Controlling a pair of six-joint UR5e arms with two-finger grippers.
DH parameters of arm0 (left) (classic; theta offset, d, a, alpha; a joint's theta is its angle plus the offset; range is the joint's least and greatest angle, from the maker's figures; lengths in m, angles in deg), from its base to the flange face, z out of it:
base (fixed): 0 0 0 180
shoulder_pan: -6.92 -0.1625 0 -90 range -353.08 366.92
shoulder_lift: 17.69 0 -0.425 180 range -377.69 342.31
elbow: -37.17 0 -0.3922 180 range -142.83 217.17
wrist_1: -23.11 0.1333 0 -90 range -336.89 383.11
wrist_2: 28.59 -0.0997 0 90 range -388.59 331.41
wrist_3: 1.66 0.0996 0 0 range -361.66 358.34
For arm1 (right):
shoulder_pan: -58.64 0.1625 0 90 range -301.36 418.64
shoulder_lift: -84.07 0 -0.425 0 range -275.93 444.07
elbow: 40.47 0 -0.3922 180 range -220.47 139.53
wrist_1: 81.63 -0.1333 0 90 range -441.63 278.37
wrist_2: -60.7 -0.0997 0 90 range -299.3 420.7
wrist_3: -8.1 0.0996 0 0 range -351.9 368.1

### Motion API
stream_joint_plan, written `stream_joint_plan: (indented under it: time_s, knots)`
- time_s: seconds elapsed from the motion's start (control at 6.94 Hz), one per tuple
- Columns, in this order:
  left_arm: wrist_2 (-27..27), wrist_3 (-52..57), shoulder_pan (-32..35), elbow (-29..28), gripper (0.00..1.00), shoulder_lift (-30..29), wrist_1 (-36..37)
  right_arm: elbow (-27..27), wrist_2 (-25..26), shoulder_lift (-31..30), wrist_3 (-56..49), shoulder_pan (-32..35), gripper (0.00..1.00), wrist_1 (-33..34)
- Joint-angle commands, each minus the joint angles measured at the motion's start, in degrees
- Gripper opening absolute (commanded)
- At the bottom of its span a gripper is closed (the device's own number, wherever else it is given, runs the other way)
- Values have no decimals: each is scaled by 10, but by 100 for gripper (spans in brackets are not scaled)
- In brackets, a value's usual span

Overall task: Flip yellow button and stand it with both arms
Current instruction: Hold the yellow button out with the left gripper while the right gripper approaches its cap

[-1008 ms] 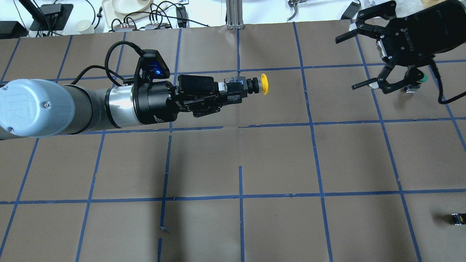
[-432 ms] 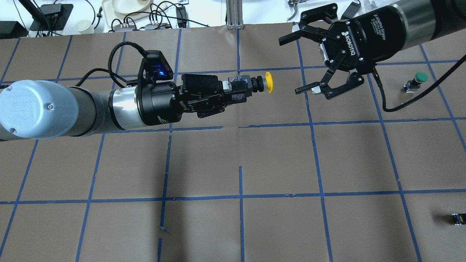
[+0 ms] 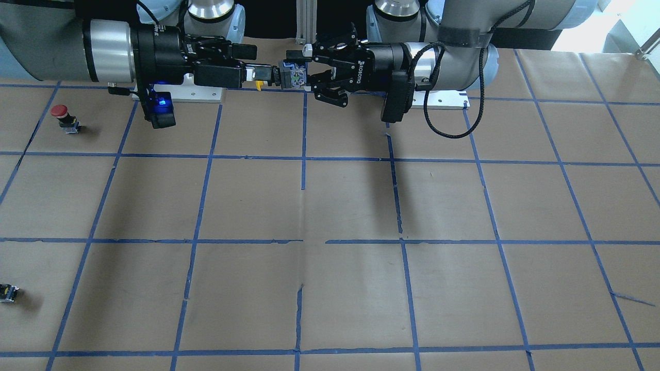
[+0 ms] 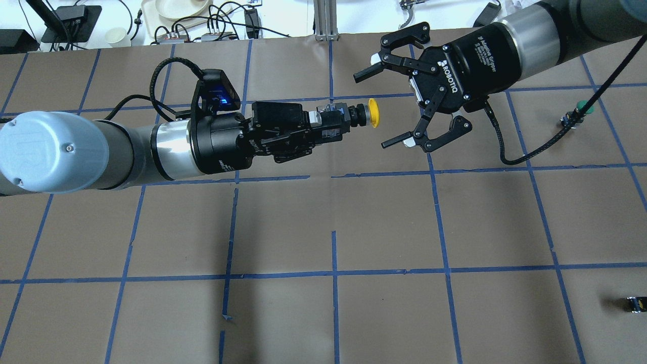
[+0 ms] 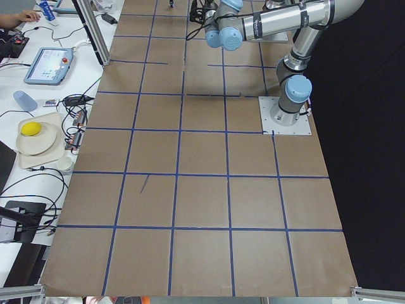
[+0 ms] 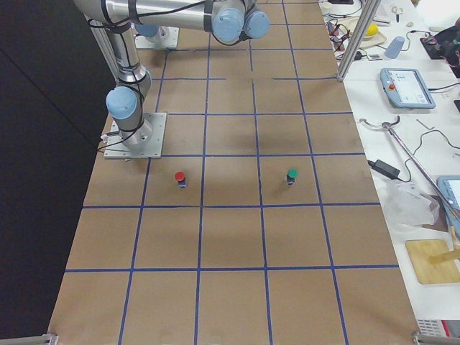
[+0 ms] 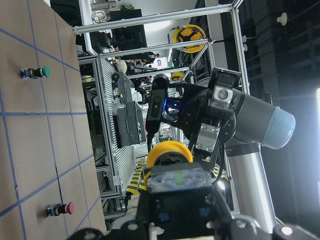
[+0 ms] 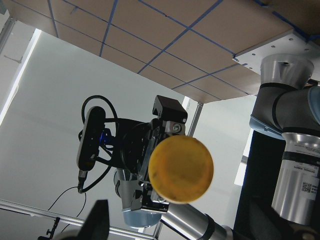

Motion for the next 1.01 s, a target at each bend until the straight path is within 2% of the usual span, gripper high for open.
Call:
stream_joint_plan:
  time_s: [0.0, 0.14, 0.29, 0.43, 0.72, 0.86]
  knots:
    - [0, 0, 0, 0, 20, 0, 0, 14, 2, 1, 0, 2, 90, 18]
    - [0, 0, 0, 0, 20, 0, 0, 14, 2, 3, -1, 2, 76, 19]
    - [0, 0, 0, 0, 20, 0, 0, 14, 2, 3, 0, 2, 57, 19]
    - [1, 0, 0, 0, 20, 0, 0, 14, 2, 3, 0, 2, 33, 20]
    - [1, 0, 3, 0, 20, 0, 0, 14, 2, 3, 1, 2, 25, 19]
    - [1, -6, 4, -1, 30, 0, 0, 13, 2, 3, 2, 2, 24, 19]
